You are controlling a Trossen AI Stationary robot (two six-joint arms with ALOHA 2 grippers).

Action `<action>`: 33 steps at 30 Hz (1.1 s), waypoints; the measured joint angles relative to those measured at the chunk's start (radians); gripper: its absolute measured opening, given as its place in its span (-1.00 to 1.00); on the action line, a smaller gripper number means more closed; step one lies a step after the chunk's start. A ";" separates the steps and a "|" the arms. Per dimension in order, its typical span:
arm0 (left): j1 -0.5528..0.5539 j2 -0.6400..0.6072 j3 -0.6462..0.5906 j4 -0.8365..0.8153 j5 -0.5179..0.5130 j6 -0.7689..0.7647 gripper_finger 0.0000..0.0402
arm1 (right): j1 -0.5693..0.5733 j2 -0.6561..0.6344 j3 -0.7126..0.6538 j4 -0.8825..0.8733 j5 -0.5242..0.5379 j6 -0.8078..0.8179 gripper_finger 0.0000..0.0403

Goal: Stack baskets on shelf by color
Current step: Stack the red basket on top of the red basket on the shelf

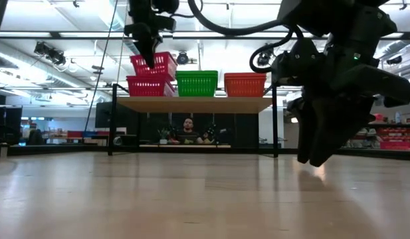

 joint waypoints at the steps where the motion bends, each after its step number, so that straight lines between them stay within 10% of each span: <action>1: 0.000 0.012 0.000 -0.001 -0.012 -0.006 -0.94 | 0.001 0.000 0.000 -0.006 -0.002 0.008 -0.05; 33: -0.039 0.059 -0.001 -0.115 0.029 -0.162 -0.95 | 0.020 0.000 0.000 -0.013 -0.022 0.036 -0.05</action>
